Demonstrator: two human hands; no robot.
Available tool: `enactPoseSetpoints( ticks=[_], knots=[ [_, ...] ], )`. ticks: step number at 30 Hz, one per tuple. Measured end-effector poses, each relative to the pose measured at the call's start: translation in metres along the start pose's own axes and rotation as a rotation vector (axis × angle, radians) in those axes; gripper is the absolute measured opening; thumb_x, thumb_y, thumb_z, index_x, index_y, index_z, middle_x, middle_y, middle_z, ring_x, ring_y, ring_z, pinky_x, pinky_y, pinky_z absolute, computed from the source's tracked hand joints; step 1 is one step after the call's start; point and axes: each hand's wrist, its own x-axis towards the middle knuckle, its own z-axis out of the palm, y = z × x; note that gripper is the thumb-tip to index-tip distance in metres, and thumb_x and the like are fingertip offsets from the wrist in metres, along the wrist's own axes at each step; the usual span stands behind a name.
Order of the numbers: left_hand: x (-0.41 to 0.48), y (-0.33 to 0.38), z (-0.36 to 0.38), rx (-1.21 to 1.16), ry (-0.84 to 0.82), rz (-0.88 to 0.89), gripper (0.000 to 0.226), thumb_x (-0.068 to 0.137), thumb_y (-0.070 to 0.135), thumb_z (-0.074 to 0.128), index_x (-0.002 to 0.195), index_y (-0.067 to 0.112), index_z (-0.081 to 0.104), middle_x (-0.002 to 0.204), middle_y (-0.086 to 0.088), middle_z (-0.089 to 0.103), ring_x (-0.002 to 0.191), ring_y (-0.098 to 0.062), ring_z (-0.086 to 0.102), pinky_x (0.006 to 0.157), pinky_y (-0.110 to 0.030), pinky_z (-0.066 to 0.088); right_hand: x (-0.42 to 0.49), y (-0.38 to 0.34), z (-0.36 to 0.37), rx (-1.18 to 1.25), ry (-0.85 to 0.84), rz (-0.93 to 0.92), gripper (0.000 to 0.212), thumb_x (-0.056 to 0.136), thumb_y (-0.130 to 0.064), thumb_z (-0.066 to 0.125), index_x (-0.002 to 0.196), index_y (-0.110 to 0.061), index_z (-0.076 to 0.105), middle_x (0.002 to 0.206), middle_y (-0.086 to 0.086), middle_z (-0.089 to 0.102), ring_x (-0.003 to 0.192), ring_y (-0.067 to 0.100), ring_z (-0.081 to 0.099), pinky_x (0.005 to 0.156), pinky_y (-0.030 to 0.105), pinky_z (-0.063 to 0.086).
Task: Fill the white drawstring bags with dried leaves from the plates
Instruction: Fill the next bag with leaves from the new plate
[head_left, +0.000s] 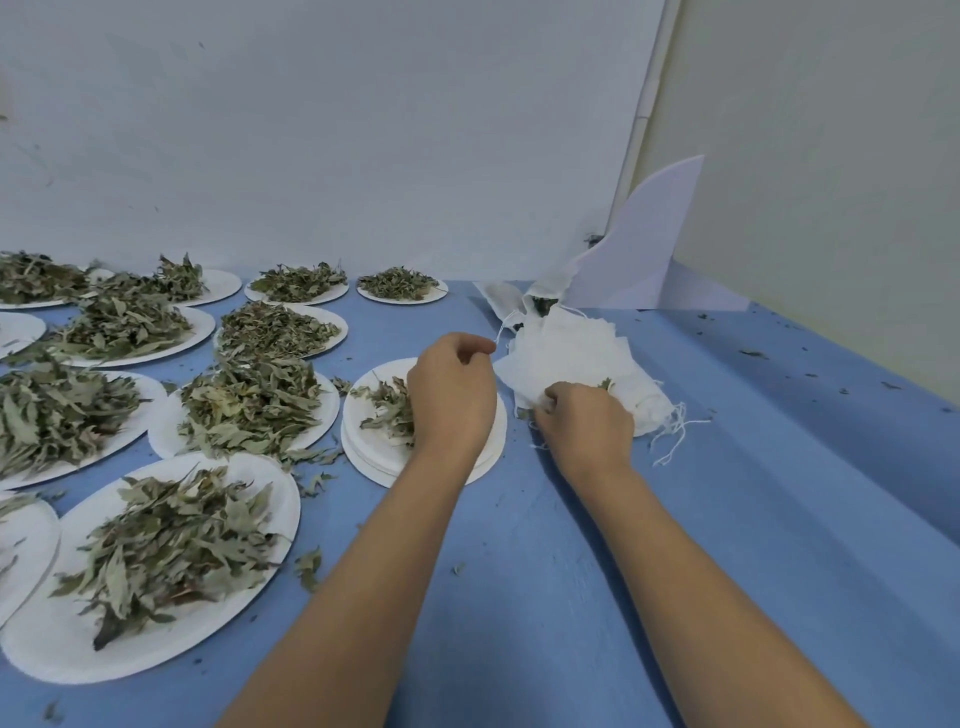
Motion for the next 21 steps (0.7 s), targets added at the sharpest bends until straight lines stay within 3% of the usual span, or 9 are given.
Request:
enactPoseSetpoints(
  ticks=[5, 7, 9, 10, 12, 14, 16, 19, 21],
  knots=[
    [0.014, 0.004, 0.009, -0.017, -0.006, -0.036, 0.028, 0.094, 0.010, 0.044, 0.117, 0.008, 0.060, 0.112, -0.008, 0.065, 0.092, -0.024, 0.066, 0.089, -0.039, 0.051, -0.004, 0.000, -0.001, 0.302, 0.151, 0.100, 0.030, 0.093, -0.022, 0.045, 0.065, -0.013, 0.051, 0.060, 0.000, 0.053, 0.061, 0.024, 0.048, 0.052, 0.031, 0.028],
    [0.023, 0.009, 0.013, -0.020, -0.041, -0.079, 0.015, 0.096, 0.021, 0.049, 0.100, 0.011, 0.059, 0.097, -0.010, 0.066, 0.071, -0.021, 0.066, 0.077, -0.035, 0.054, -0.006, -0.001, -0.003, 0.421, 0.203, 0.041, 0.027, 0.095, -0.022, 0.047, 0.076, -0.011, 0.063, 0.068, 0.003, 0.064, 0.066, 0.025, 0.055, 0.058, 0.034, 0.039],
    [0.030, 0.014, 0.017, -0.021, -0.108, -0.160, 0.034, 0.094, 0.036, 0.054, 0.069, 0.016, 0.044, 0.060, -0.005, 0.063, 0.052, -0.018, 0.060, 0.055, -0.026, 0.050, -0.006, -0.001, -0.003, 0.490, 0.213, -0.055, 0.024, 0.096, -0.021, 0.049, 0.088, -0.010, 0.069, 0.075, 0.005, 0.068, 0.069, 0.024, 0.059, 0.064, 0.037, 0.045],
    [0.034, 0.015, 0.019, -0.022, -0.152, -0.199, 0.041, 0.093, 0.040, 0.056, 0.066, 0.014, 0.040, 0.050, -0.002, 0.058, 0.049, -0.018, 0.059, 0.049, -0.023, 0.046, -0.006, 0.000, -0.004, 0.517, 0.201, -0.103, 0.022, 0.096, -0.021, 0.050, 0.093, -0.011, 0.069, 0.077, 0.005, 0.069, 0.070, 0.023, 0.060, 0.066, 0.036, 0.046],
    [0.040, 0.016, 0.024, 0.025, -0.200, -0.232, 0.038, 0.093, 0.034, 0.059, 0.070, 0.008, 0.043, 0.058, -0.009, 0.061, 0.051, -0.023, 0.061, 0.054, -0.029, 0.050, -0.007, -0.001, -0.004, 0.554, 0.159, -0.190, 0.020, 0.097, -0.021, 0.051, 0.102, -0.015, 0.069, 0.080, 0.002, 0.070, 0.071, 0.020, 0.063, 0.066, 0.035, 0.048],
    [0.043, 0.015, 0.027, 0.158, -0.192, -0.173, 0.030, 0.095, 0.011, 0.051, 0.066, 0.008, 0.040, 0.075, -0.022, 0.064, 0.068, -0.033, 0.067, 0.058, -0.033, 0.050, -0.008, -0.002, -0.002, 0.526, 0.137, -0.248, 0.022, 0.097, -0.021, 0.049, 0.107, -0.017, 0.068, 0.083, 0.001, 0.070, 0.073, 0.019, 0.063, 0.065, 0.036, 0.048],
    [0.044, 0.013, 0.027, 0.200, -0.148, -0.080, 0.034, 0.094, -0.001, 0.039, 0.063, 0.010, 0.034, 0.076, -0.022, 0.061, 0.074, -0.032, 0.070, 0.042, -0.023, 0.041, -0.007, -0.001, 0.001, 0.424, 0.092, -0.221, 0.024, 0.099, -0.026, 0.043, 0.106, -0.016, 0.065, 0.087, 0.003, 0.069, 0.077, 0.022, 0.061, 0.066, 0.036, 0.046],
    [0.045, 0.016, 0.017, 0.064, -0.052, -0.059, 0.032, 0.098, 0.000, 0.035, 0.068, 0.010, 0.042, 0.070, -0.011, 0.060, 0.043, -0.007, 0.063, 0.029, -0.015, 0.030, -0.002, 0.005, 0.005, 0.211, -0.017, -0.070, 0.032, 0.100, -0.035, 0.033, 0.091, -0.012, 0.053, 0.093, 0.009, 0.064, 0.082, 0.027, 0.055, 0.074, 0.037, 0.038],
    [0.048, 0.019, 0.003, -0.053, 0.010, -0.085, 0.023, 0.098, 0.001, 0.036, 0.082, 0.008, 0.051, 0.073, -0.010, 0.065, 0.036, -0.004, 0.058, 0.034, -0.016, 0.035, -0.001, 0.008, 0.005, 0.180, -0.054, 0.010, 0.037, 0.099, -0.042, 0.031, 0.089, -0.011, 0.050, 0.100, 0.010, 0.063, 0.092, 0.028, 0.055, 0.086, 0.039, 0.036]
  ],
)
